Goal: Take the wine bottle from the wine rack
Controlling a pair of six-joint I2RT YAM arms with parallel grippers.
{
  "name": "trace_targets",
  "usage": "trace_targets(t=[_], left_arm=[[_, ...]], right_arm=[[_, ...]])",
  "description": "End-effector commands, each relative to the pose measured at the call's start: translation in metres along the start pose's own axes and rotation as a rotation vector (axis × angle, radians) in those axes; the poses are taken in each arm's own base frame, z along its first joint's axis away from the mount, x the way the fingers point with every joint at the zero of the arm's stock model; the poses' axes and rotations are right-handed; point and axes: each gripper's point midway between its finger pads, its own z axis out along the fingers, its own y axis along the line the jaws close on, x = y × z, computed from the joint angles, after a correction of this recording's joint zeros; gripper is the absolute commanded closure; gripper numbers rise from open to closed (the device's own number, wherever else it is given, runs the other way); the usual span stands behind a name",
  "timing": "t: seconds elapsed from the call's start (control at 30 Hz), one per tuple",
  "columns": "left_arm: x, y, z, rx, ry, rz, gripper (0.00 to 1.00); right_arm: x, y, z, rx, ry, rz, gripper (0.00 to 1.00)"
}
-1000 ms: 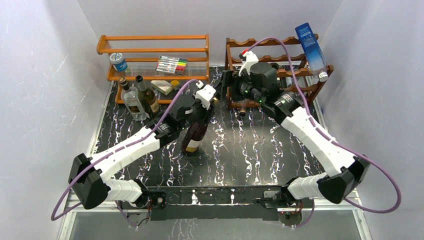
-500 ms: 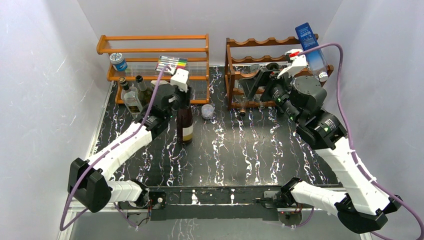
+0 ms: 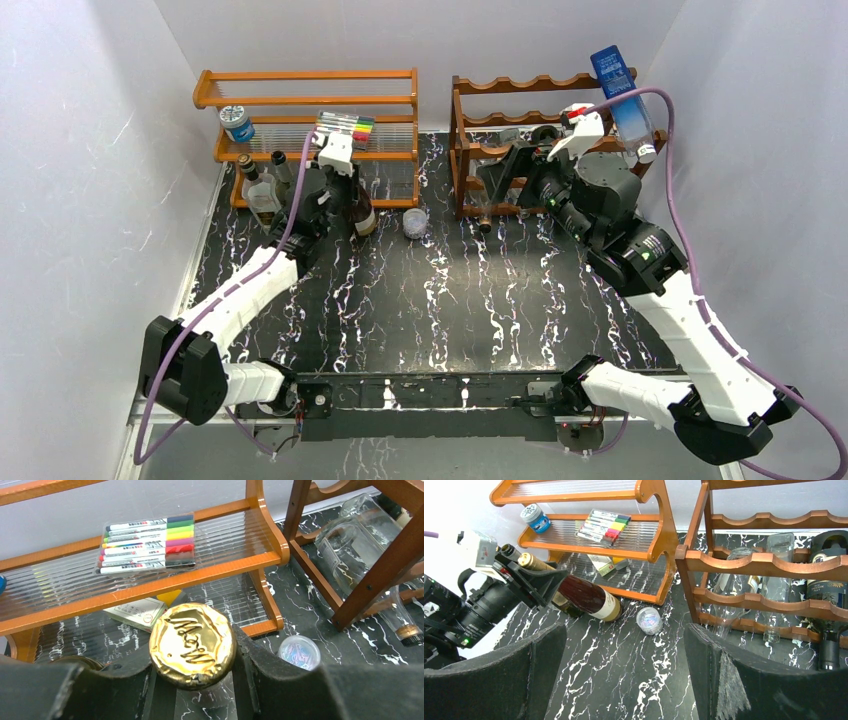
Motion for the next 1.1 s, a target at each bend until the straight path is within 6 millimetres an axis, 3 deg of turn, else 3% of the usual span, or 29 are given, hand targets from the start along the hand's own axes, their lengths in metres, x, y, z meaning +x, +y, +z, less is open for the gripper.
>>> trace_targets(t=[0.0, 0.2, 0.4, 0.7, 0.8, 0.87, 0.93, 1.0, 1.07], left_arm=[[-0.103, 0.037, -0.022, -0.081, -0.346, -0.028, 1.00], [-0.097, 0.044, -0.020, -0.095, -0.320, 0.010, 1.00], [-0.076, 0.056, -0.021, -0.129, -0.287, 0.019, 1.00], [-0.069, 0.076, -0.029, -0.220, -0.266, 0.006, 0.98], [-0.067, 0.079, -0.029, -0.238, -0.262, 0.010, 0.73], [-0.061, 0.079, -0.027, -0.240, -0.248, 0.013, 0.48], [-0.067, 0.076, -0.033, -0.216, -0.266, 0.019, 0.27], [-0.072, 0.075, -0.036, -0.204, -0.274, 0.021, 0.11], [-0.076, 0.072, -0.039, -0.192, -0.280, 0.024, 0.03]], right_arm=[[-0.012, 0.004, -0.003, -0.012, -0.035, -0.001, 0.02], [-0.010, 0.005, -0.003, -0.021, -0.029, 0.007, 0.02], [0.000, 0.004, 0.003, -0.019, -0.004, 0.010, 0.02], [0.012, 0.003, 0.010, -0.019, 0.033, 0.005, 0.02], [0.012, 0.007, 0.013, -0.032, 0.030, 0.013, 0.02], [0.009, 0.011, 0.016, -0.048, 0.029, 0.016, 0.02], [0.020, 0.011, 0.022, -0.048, 0.058, 0.009, 0.02], [0.021, 0.013, 0.025, -0.054, 0.064, 0.014, 0.02], [0.019, 0.013, 0.026, -0.054, 0.062, 0.012, 0.02]])
